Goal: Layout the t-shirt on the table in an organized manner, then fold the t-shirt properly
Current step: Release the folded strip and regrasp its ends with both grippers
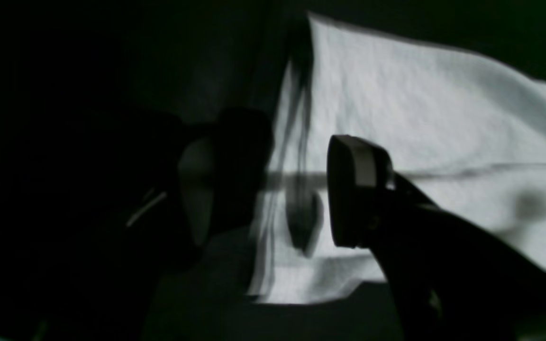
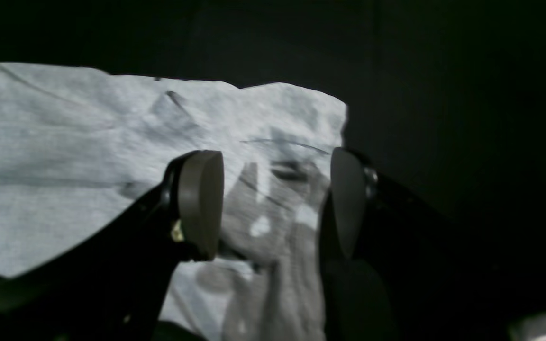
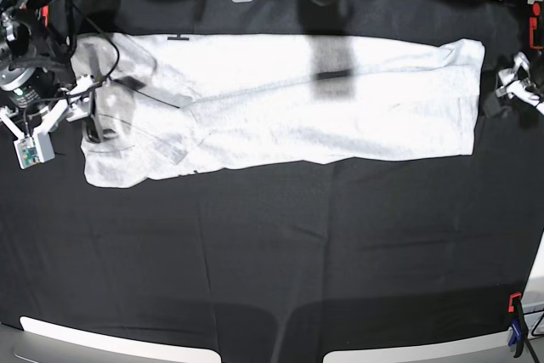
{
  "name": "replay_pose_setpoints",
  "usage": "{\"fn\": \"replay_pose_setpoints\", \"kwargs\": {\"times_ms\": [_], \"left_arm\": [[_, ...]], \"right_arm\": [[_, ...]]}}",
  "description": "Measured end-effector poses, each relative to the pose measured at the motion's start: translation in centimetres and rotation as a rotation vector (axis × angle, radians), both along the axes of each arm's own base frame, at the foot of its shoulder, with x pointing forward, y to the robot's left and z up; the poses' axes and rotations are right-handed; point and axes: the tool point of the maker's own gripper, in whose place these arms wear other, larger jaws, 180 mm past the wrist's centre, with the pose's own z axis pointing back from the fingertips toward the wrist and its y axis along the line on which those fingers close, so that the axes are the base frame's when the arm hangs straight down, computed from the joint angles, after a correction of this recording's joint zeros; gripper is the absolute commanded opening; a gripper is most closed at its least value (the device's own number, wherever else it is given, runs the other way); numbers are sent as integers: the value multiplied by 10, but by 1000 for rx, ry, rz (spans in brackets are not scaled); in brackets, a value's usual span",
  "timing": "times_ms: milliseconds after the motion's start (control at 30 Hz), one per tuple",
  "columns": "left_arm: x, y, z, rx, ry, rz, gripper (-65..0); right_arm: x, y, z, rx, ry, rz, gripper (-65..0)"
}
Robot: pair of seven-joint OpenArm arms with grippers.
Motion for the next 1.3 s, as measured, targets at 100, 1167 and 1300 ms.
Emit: {"fn": "replay_pose_setpoints", "kwargs": {"times_ms": [100,1167,1300], "left_arm": [[-7,-8,-11,-142,-7,-15,-306],[-12,-49,-34,-293,-78,-86,-650],[-1,-30,-39,-155,-67,-98,-650]], "right_arm": [[-1,4,3,9,-3,13,-300],[-2,4,3,0,4,13,-300],[-2,4,3,0,4,13,-300]]}}
